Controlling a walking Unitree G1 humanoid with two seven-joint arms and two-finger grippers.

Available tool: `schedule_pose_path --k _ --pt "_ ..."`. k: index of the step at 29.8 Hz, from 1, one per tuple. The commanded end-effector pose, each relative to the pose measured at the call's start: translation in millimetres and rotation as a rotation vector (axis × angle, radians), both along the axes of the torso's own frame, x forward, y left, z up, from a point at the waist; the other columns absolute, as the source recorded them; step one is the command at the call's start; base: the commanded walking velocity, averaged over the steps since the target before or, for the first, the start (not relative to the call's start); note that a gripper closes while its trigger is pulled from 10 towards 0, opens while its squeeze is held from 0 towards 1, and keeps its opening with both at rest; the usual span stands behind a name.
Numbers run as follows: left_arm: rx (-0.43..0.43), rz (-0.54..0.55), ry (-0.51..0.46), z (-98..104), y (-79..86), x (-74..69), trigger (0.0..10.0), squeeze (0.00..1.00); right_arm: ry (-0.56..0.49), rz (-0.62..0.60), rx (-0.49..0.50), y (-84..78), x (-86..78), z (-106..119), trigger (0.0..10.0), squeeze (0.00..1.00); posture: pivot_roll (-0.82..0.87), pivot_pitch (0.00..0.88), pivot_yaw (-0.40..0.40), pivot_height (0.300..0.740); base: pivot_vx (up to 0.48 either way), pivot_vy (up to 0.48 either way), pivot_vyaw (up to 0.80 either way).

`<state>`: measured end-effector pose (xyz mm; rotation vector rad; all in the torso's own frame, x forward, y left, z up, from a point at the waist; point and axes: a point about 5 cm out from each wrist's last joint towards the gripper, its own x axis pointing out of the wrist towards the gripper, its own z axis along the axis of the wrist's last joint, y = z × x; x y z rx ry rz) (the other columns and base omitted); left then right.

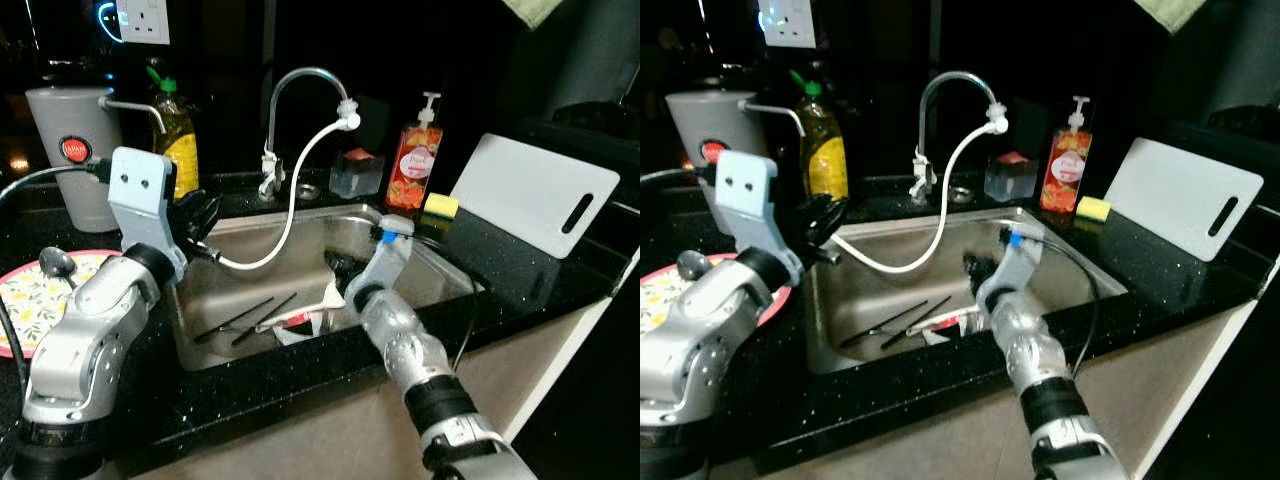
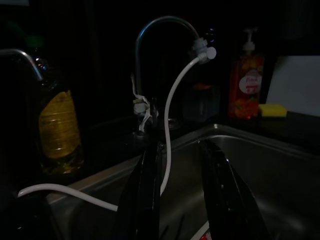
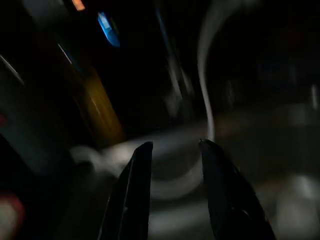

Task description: Kitchen organization

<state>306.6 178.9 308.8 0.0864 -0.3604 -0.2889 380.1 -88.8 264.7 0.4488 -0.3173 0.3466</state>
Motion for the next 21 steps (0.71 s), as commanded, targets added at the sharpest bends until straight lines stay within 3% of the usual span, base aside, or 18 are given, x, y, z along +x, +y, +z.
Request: schedule_pose_path --k 1,6,12,17,21 --pt "0.028 0.030 0.029 -2.8 0.8 5.5 10.0 0.00 -0.098 -0.013 0.009 -6.3 -9.9 19.1 10.0 0.00 -0.03 0.000 -0.089 0.740 0.000 0.000 0.00" --pt "0.010 0.099 0.057 -4.6 6.9 14.2 10.0 0.00 -0.195 -0.004 -0.004 -12.0 -31.1 37.2 10.0 0.00 -0.04 0.000 -0.083 0.740 0.000 0.000 0.00" --pt "0.050 0.188 0.143 -18.0 13.6 21.2 10.0 0.00 -0.185 -0.016 -0.018 -11.8 -40.2 28.1 10.0 0.00 -0.04 0.000 -0.061 0.740 0.000 0.000 0.00" --pt "0.077 0.326 0.220 -28.8 27.4 31.2 10.0 0.00 -0.118 -0.049 -0.009 -12.3 -44.7 13.8 10.0 0.00 -0.04 0.000 -0.053 0.740 0.000 0.000 0.00" --pt "0.036 0.432 0.294 -36.8 42.8 35.5 10.0 0.00 -0.108 -0.046 -0.016 -12.1 -47.0 13.2 10.0 0.00 -0.05 0.000 -0.053 0.740 0.000 0.000 0.00"
